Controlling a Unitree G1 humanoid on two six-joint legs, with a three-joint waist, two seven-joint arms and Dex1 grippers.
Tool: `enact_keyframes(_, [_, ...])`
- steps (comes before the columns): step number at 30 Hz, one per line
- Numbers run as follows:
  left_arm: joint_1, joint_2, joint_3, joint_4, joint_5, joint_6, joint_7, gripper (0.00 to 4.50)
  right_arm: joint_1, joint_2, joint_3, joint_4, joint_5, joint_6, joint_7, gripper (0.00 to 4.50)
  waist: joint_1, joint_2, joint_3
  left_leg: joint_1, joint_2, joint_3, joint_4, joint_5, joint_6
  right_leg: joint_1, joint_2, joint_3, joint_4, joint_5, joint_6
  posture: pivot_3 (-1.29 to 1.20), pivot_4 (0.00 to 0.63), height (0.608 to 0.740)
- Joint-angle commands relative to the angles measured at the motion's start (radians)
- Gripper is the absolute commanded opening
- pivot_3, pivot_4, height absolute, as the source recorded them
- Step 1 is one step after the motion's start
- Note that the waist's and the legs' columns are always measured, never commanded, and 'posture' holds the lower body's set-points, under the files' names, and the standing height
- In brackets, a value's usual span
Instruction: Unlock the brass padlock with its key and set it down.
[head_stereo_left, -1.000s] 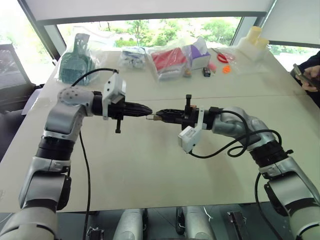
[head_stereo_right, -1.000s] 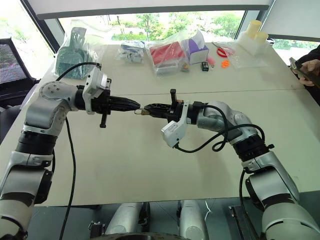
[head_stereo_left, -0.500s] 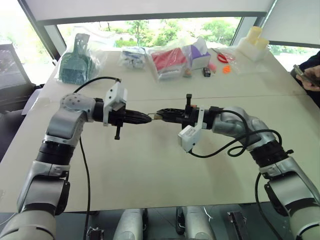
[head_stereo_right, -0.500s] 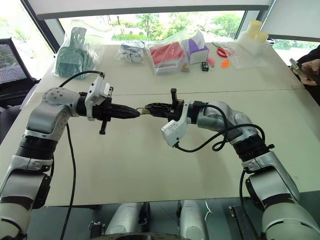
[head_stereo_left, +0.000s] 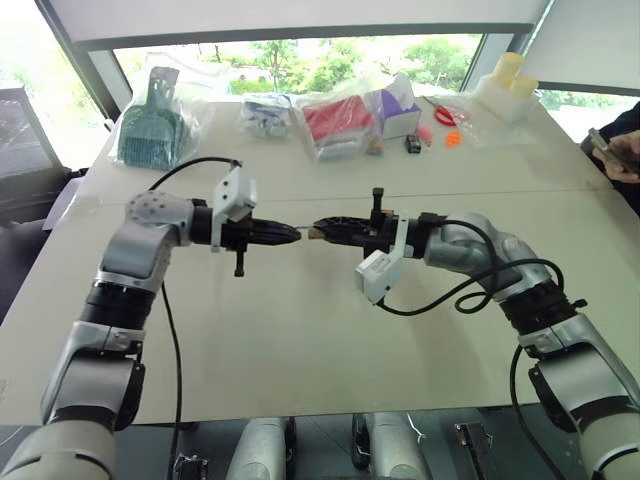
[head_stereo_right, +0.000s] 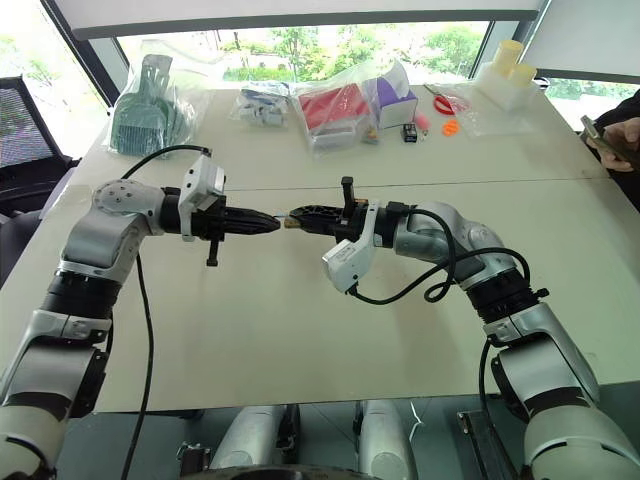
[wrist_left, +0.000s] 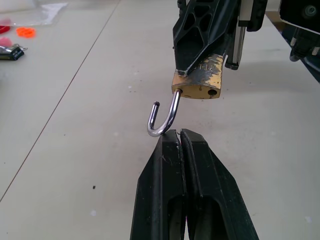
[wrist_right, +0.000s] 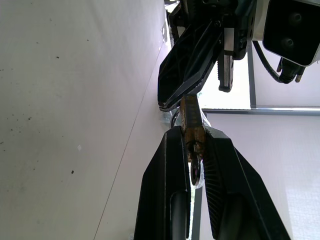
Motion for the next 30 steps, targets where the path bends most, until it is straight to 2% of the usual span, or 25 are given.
enact_keyframes(1, [-0.016,-0.002,0.018,0.009,0.002,-0.029,0.004,0.05,-0.003,0.0,-0.024,-0.042,0.025,0.003,-0.002,0.0,0.0,0.0,0.0,0.0,0.0,0.0,0.0,0.0,0.0,0.0,0.0,0.0,0.0,0.0,0.0,0.0,0.15,0.74])
enact_keyframes(13, [0.095,0.049,0.04,-0.069,-0.014,0.009,0.014,0.05,0.026,-0.016,-0.014,0.054,-0.016,-0.007,-0.02,0.0,0.0,0.0,0.0,0.0,0.0,0.0,0.0,0.0,0.0,0.0,0.0,0.0,0.0,0.0,0.0,0.0,0.15,0.74])
enact_keyframes(21, [0.251,0.072,0.024,-0.217,-0.003,0.035,0.064,0.05,0.015,0.028,0.026,0.186,-0.105,0.013,-0.076,0.0,-0.004,0.0,0.0,0.001,0.0,0.0,-0.001,0.0,0.0,0.0,0.0,0.001,0.0,0.0,0.0,0.0,0.15,0.74])
enact_keyframes(27, [0.288,0.084,0.031,-0.275,-0.013,0.061,0.079,0.05,0.013,0.051,0.068,0.242,-0.13,0.022,-0.071,0.0,-0.001,0.0,0.0,0.001,0.0,0.0,-0.001,0.0,0.0,0.0,0.0,0.001,0.001,0.0,0.0,0.0,0.15,0.74])
enact_keyframes(29, [0.294,0.09,0.032,-0.283,-0.012,0.063,0.081,0.0,0.02,0.051,0.08,0.238,-0.123,0.03,-0.047,0.92,-0.002,0.0,0.0,0.001,0.0,-0.001,-0.001,0.0,0.0,0.0,0.0,0.001,0.001,0.0,0.0,0.0,0.15,0.74])
enact_keyframes(30, [0.294,0.091,0.031,-0.285,-0.011,0.064,0.081,0.0,0.025,0.049,0.084,0.234,-0.117,0.032,-0.035,1.23,-0.004,0.0,0.0,0.001,0.0,-0.001,-0.001,0.0,0.0,0.0,0.0,0.001,0.001,0.0,0.0,0.0,0.15,0.74])
